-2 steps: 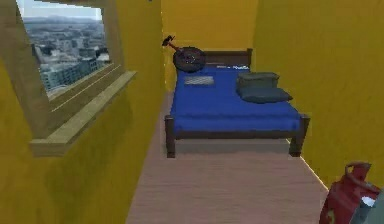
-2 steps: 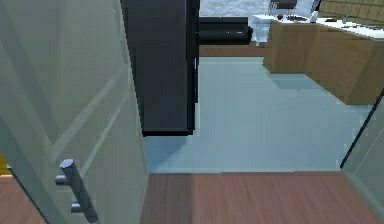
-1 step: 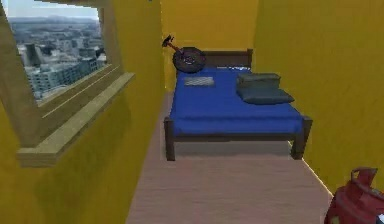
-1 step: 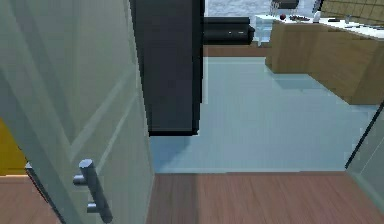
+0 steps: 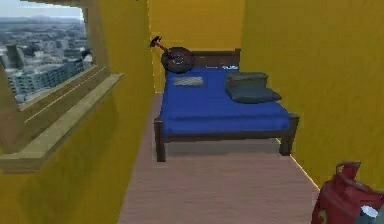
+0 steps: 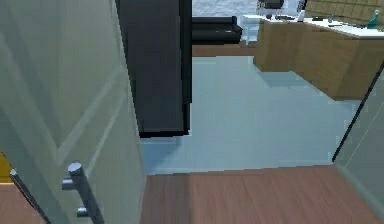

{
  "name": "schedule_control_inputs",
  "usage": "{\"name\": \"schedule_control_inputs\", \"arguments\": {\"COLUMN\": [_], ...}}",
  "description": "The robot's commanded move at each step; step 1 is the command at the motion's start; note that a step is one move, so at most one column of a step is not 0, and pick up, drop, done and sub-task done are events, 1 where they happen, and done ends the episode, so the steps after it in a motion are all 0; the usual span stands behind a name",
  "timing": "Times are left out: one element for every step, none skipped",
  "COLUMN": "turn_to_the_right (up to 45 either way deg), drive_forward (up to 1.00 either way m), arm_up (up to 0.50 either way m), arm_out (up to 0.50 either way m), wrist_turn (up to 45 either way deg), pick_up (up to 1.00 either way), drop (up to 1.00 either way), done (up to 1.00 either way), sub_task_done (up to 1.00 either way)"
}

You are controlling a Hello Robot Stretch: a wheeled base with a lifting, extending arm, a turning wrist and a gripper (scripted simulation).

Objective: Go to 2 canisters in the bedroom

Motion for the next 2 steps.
{"name": "schedule_control_inputs", "arguments": {"turn_to_the_right": [0.0, 45.0], "drive_forward": [0.55, 0.00], "arm_up": [0.00, 0.00], "arm_out": [0.00, 0.00], "wrist_turn": [0.0, 0.0], "pick_up": [0.00, 0.00], "drop": [0.00, 0.00], "done": [0.00, 0.00], "sub_task_done": [0.00, 0.00]}}
